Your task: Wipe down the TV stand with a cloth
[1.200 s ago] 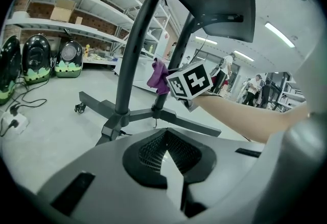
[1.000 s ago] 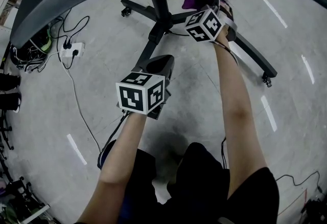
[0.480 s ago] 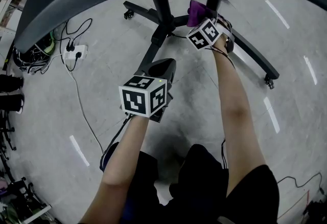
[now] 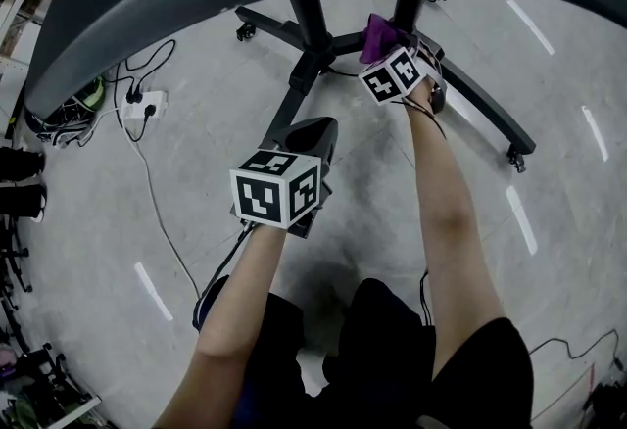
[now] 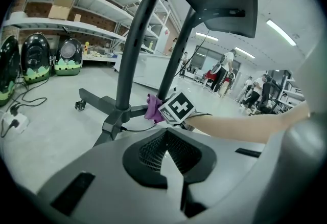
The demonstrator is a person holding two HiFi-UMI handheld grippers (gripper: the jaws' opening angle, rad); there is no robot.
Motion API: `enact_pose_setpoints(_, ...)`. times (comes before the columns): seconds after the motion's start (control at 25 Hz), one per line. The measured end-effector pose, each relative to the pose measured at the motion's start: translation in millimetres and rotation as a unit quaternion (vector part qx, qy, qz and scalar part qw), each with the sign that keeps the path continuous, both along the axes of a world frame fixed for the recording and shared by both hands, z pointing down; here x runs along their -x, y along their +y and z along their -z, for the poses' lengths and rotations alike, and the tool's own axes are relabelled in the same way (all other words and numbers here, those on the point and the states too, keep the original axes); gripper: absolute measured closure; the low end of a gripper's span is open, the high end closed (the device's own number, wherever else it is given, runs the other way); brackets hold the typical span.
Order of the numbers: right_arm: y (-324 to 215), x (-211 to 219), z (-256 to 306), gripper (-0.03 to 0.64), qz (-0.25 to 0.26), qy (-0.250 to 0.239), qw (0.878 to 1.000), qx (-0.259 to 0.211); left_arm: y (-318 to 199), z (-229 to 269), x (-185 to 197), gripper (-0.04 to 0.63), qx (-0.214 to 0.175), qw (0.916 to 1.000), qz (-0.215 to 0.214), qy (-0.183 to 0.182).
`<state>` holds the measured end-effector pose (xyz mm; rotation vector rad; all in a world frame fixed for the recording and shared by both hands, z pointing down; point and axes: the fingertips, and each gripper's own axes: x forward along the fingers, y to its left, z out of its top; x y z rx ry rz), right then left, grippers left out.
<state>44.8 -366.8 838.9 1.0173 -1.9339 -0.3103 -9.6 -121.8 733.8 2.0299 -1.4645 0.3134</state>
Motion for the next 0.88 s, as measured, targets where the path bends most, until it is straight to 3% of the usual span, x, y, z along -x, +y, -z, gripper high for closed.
enact_pose_setpoints(0.2,0.5,9.3,43.8,0.538,0.002,-0.066,0.996,-0.055,-0.7,-3.9,1.6,0.588,0.003,1.0000,0.004,0.005)
enact_pose_setpoints(0.36,3.3,16.8,101.6,0.539,0.004,-0.136,0.985,-0.110,-6.6,1.0,1.9,0.588,-0.008,0.9998,0.006,0.015)
enact_pose_setpoints(0.64,27.5,14.1,207.6,0.539,0.014,-0.236,0.944,-0.229,-12.9,-1.0,-0.5,0.588,-0.008,0.9996,0.005,0.027)
enact_pose_setpoints(0.88,25.9,-18.4,273.7,0.539,-0.016,-0.301,0.908,-0.292,-13.4,-2.2,-4.2,0.588,-0.006,0.9995,0.003,0.031)
